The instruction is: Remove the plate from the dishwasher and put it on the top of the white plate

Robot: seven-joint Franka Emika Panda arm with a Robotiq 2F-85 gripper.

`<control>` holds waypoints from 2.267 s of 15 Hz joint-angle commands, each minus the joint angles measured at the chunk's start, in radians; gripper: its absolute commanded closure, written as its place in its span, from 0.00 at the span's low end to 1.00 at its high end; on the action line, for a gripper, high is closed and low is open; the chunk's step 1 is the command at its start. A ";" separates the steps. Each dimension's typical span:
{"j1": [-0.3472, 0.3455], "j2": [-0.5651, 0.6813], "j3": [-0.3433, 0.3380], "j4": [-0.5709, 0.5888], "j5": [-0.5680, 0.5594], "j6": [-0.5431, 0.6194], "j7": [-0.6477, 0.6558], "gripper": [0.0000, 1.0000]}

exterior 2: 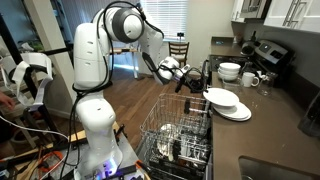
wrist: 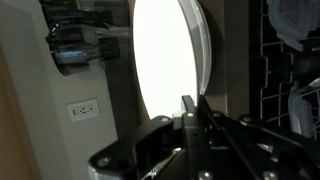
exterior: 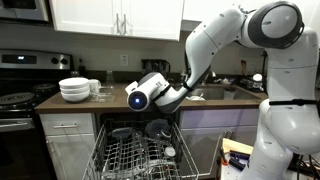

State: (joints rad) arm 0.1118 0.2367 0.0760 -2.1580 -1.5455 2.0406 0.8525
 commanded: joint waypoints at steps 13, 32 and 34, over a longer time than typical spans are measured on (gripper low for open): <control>-0.084 0.025 -0.048 0.051 -0.043 0.193 -0.014 0.98; -0.118 0.029 -0.084 0.062 -0.040 0.248 -0.029 0.98; -0.117 0.033 -0.085 0.069 -0.044 0.253 -0.041 0.98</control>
State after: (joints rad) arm 0.0120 0.2677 -0.0107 -2.1161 -1.5489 2.2684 0.8500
